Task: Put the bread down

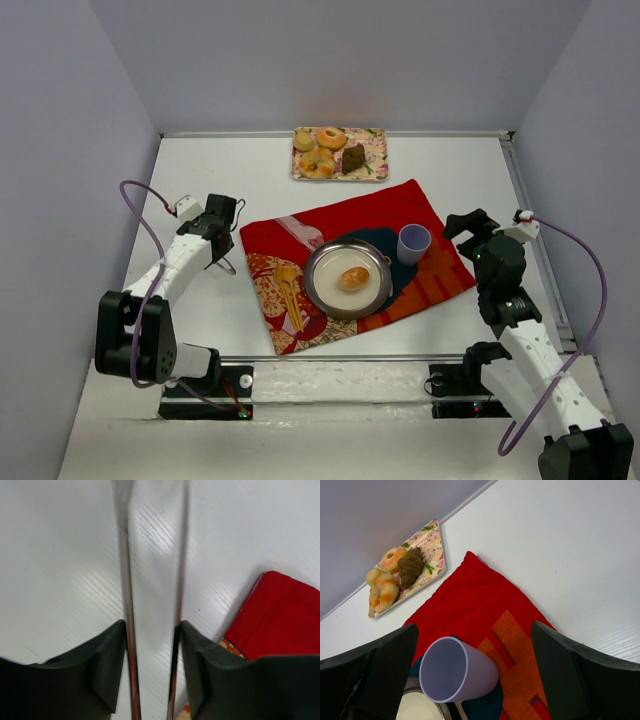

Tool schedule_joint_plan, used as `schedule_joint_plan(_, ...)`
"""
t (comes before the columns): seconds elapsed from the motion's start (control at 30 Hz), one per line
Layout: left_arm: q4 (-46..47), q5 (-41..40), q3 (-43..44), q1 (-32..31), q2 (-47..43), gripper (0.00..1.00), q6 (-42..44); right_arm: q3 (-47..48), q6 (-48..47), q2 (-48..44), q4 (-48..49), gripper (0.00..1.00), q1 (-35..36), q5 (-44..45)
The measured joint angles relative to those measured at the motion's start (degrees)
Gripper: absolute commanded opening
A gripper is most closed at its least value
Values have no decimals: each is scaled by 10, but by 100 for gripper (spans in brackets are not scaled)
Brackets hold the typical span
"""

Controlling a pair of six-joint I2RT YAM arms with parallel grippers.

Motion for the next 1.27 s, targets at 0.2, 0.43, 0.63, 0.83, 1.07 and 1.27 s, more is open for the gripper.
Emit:
schedule_joint_plan(0.2, 11, 9, -21, 9, 5, 97, -2, 0, -2, 2, 0, 100, 0, 0)
schedule_joint_plan(0.43, 0, 8, -29, 14, 1, 99, -21, 0, -2, 2, 0, 100, 0, 0)
schedule_joint_plan(0.63, -21, 25, -28, 12, -64, 99, -26, 0, -4, -4, 0, 100, 0, 0)
schedule_joint_plan(0.83, 9, 45, -8, -38, -263, 99, -8, 0, -3, -6, -7, 100, 0, 7)
schedule_joint_plan(1.07, 122, 76, -35, -49, -480, 99, 30, 28, 1, -7, -61, 100, 0, 12)
schedule_joint_plan(1.27, 122, 84, -77, -49, -456, 99, 37, 36, 1, -53, -83, 100, 0, 4)
